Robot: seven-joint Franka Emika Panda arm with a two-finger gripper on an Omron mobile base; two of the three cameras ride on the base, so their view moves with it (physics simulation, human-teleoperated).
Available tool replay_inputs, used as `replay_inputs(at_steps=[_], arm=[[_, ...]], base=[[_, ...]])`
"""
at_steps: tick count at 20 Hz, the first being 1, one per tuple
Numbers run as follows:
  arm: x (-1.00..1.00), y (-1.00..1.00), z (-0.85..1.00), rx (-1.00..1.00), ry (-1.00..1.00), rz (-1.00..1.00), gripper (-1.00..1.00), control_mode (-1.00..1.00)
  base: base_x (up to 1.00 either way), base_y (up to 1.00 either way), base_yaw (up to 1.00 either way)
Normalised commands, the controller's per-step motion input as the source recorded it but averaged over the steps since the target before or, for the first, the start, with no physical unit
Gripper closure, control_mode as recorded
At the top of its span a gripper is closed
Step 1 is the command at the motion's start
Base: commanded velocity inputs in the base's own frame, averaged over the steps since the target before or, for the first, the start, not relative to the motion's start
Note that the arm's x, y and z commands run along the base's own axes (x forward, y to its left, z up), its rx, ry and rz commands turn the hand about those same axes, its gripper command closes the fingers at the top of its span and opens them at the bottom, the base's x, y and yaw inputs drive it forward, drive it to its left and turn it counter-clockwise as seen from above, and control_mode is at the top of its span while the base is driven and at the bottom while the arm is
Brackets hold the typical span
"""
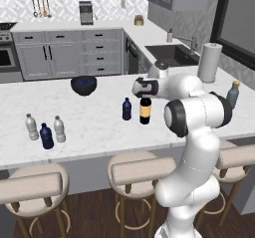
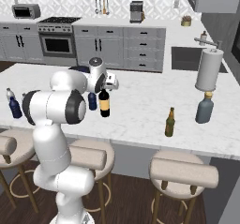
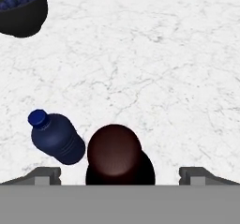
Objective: Move the plastic bottles in the middle to the plastics group, and the glass bottles in the middle to the glass group.
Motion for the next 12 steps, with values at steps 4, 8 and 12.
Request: replay_inputs(at_steps=[4,8,12], arm=[[0.03,0.0,0.0,0.0,-0.01,0.0,-1.0,-1.0],[0.07,0.0,0.0,0.0,-0.02,0.0,-1.0,-1.0],[0.05,0.0,-0.03,0.0,-0.01,0.0,-1.0,-1.0]], base=[[0.0,0.0,0.0],[0.0,0.0,0.0],[0.0,0.0,0.0]])
